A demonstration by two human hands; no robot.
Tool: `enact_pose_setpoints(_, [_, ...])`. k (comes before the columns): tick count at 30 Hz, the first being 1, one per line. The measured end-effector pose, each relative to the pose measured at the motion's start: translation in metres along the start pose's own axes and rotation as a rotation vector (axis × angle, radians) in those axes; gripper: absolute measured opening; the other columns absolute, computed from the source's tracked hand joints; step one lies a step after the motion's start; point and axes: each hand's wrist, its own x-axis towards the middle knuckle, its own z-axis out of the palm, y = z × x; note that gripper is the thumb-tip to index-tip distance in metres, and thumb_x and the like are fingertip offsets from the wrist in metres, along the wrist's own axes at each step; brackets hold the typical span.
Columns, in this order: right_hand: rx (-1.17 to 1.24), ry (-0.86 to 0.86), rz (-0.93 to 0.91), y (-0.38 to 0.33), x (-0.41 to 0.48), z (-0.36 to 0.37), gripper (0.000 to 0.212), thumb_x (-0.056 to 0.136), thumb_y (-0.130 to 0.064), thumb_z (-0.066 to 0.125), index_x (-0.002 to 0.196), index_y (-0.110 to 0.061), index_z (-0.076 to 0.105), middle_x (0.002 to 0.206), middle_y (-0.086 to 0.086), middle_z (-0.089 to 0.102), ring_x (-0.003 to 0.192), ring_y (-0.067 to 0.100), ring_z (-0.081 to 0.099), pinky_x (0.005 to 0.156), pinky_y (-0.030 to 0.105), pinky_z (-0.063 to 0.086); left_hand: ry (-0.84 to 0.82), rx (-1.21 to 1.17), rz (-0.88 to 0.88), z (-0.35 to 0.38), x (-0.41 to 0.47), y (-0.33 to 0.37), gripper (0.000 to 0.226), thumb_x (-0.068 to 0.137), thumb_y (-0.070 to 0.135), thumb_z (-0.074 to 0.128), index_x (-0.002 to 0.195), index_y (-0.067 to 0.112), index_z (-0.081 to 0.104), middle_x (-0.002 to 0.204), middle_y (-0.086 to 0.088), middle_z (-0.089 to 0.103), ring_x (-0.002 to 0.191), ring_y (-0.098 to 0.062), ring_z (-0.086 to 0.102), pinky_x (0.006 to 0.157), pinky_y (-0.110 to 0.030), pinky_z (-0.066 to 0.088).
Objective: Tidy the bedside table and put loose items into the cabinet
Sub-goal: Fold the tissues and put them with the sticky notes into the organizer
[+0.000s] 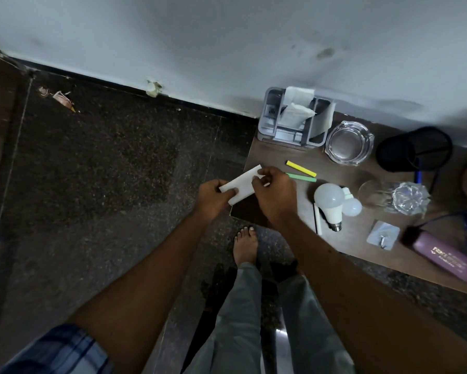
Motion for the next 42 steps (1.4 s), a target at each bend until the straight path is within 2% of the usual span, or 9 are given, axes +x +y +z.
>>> enact_pose_setpoints(2, [-0.017, -0.005, -0.101, 0.003, 0.005, -0.006, 0.041, 0.088, -0.024, 0.074, 0.127, -0.016, 0.063, 0.114, 0.001, 0.068, 0.103, 0.018, 0.064, 0.08, 0.023, 0.049, -0.025, -0.022, 0.057, -0.005, -0.001, 0.002, 0.011, 0.085, 0.013, 0.078, 0.087, 0.018, 0.068, 0.091, -0.007, 0.072, 0.08, -0.019, 0.069, 0.063, -0.026, 0.057])
enact_pose_setpoints(9, [-0.011, -0.305, -0.235, 0.01, 0.025, -0.029, 0.083, 0.08, -0.021, 0.083, 0.151, -0.018, 0.04, 0.144, 0.001, 0.055, 0.13, 0.015, 0.051, 0.108, 0.031, 0.044, -0.139, -0.072, 0.139, -0.012, -0.01, 0.013, 0.014, 0.083, 0.006, 0.079, 0.092, 0.014, 0.072, 0.087, -0.003, 0.071, 0.07, -0.007, 0.065, 0.061, -0.017, 0.053])
enact_pose_setpoints(12, [0.059, -0.377, -0.202, 0.009, 0.033, -0.046, 0.067, 0.081, -0.017, 0.083, 0.141, -0.014, 0.055, 0.121, 0.001, 0.068, 0.111, 0.017, 0.065, 0.094, 0.029, 0.054, -0.175, -0.115, 0.118, -0.013, -0.014, 0.02, 0.017, 0.084, 0.002, 0.077, 0.1, 0.001, 0.072, 0.081, -0.005, 0.069, 0.059, 0.002, 0.063, 0.056, -0.013, 0.05])
enact_pose_setpoints(17, [0.277, -0.357, -0.091, -0.002, 0.033, -0.075, 0.011, 0.084, -0.004, 0.079, 0.094, -0.007, 0.074, 0.087, 0.011, 0.072, 0.074, 0.012, 0.064, 0.07, 0.027, 0.054, -0.153, -0.211, 0.084, -0.012, -0.02, 0.031, 0.026, 0.084, 0.003, 0.077, 0.109, -0.005, 0.07, 0.085, -0.007, 0.072, 0.06, -0.001, 0.065, 0.055, -0.016, 0.051])
enact_pose_setpoints(21, [0.38, -0.329, -0.05, -0.015, 0.032, -0.101, 0.007, 0.085, -0.002, 0.077, 0.086, -0.006, 0.073, 0.078, 0.007, 0.072, 0.058, 0.001, 0.066, 0.054, 0.02, 0.058, -0.167, -0.334, 0.058, -0.006, -0.027, 0.046, 0.023, 0.086, 0.0, 0.074, 0.108, -0.003, 0.07, 0.075, 0.006, 0.076, 0.064, 0.0, 0.068, 0.055, -0.013, 0.052])
enact_pose_setpoints(25, [0.402, -0.286, -0.002, -0.026, 0.034, -0.122, 0.008, 0.084, -0.008, 0.08, 0.087, -0.006, 0.074, 0.08, 0.008, 0.075, 0.063, 0.012, 0.071, 0.057, 0.025, 0.06, -0.163, -0.571, 0.023, 0.003, -0.031, 0.068, 0.021, 0.087, -0.002, 0.071, 0.107, 0.006, 0.071, 0.099, -0.003, 0.077, 0.091, -0.016, 0.073, 0.071, -0.025, 0.062])
enact_pose_setpoints(34, [0.423, -0.019, -0.103, -0.064, 0.043, -0.15, 0.011, 0.083, -0.006, 0.079, 0.089, -0.011, 0.073, 0.071, 0.006, 0.071, 0.058, 0.022, 0.067, 0.059, 0.034, 0.062, -0.003, -0.833, 0.059, 0.012, -0.033, 0.131, 0.031, 0.092, -0.005, 0.064, 0.121, 0.004, 0.064, 0.108, -0.011, 0.071, 0.102, -0.025, 0.067, 0.075, -0.027, 0.059])
enact_pose_setpoints(38, [0.313, 0.086, -0.168, -0.076, 0.051, -0.151, 0.02, 0.078, -0.013, 0.077, 0.098, -0.016, 0.075, 0.077, 0.006, 0.074, 0.072, 0.028, 0.075, 0.071, 0.047, 0.063, 0.043, -0.916, 0.033, 0.013, -0.032, 0.143, 0.034, 0.093, -0.004, 0.062, 0.127, 0.001, 0.06, 0.108, -0.018, 0.07, 0.092, -0.024, 0.068, 0.078, -0.029, 0.058])
enact_pose_setpoints(42, [0.204, 0.178, -0.176, -0.08, 0.06, -0.15, 0.031, 0.076, -0.021, 0.075, 0.107, -0.022, 0.073, 0.079, 0.0, 0.075, 0.075, 0.019, 0.074, 0.079, 0.042, 0.062, 0.046, -0.907, 0.007, 0.013, -0.034, 0.139, 0.032, 0.095, -0.003, 0.061, 0.127, -0.001, 0.061, 0.094, -0.013, 0.072, 0.08, -0.018, 0.07, 0.078, -0.028, 0.059])
